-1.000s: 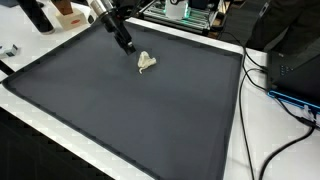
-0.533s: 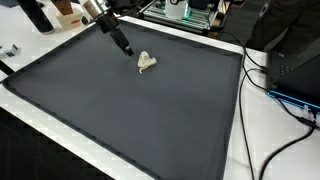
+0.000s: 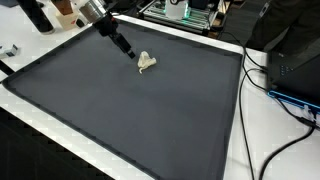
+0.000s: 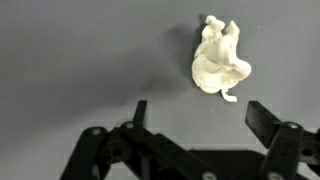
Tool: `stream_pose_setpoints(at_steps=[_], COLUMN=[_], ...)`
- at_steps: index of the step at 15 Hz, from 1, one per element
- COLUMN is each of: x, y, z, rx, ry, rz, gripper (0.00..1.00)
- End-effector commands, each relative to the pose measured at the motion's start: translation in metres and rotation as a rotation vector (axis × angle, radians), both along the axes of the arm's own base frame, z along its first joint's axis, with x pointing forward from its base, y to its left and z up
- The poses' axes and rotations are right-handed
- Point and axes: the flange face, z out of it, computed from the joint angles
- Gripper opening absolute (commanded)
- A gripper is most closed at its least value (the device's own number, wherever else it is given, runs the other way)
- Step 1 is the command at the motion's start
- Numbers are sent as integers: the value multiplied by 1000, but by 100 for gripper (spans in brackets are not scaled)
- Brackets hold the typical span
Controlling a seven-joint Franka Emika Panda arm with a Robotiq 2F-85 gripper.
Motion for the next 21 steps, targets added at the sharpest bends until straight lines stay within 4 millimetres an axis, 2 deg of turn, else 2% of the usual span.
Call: stream_pose_setpoints(at_steps=[1,5,10,15,21], x=[21,40,57,63,61], y=[19,45,88,132,187], z=[0,7,11,12,9], rx=[-53,-174,-319,-489,-691], ry=[60,81,84,112,100], rz=[62,140,282,416,583], gripper=[100,100,100,100,100])
